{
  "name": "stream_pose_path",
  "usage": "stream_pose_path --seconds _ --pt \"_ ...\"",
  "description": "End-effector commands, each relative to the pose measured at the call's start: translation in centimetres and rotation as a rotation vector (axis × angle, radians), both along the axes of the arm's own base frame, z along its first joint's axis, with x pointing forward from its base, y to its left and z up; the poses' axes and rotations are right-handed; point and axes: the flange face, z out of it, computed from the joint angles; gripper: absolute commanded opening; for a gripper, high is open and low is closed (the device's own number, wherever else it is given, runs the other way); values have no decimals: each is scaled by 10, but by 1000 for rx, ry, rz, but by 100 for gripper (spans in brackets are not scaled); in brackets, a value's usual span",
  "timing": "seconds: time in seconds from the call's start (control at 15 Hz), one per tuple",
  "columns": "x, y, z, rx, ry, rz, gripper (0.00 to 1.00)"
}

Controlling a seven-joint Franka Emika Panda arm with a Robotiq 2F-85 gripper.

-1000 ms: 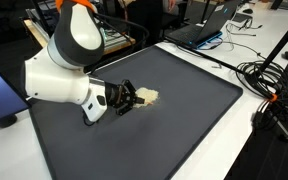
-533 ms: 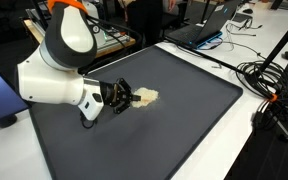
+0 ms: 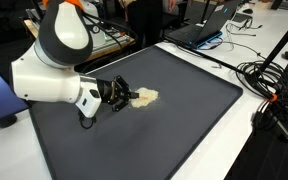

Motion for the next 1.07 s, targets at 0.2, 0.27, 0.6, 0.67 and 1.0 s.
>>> stream_pose_path --seconds 0.2,0.27,0.6,0.67,1.0 --pt "-20 3 38 -15 -30 -93 3" --pt "-22 5 43 -24 -29 -104 3" --pt "-36 27 72 -127 -38 -163 3" --pt "-39 35 80 -154 -41 -171 3" --pt "-46 81 120 -279 -62 -214 3"
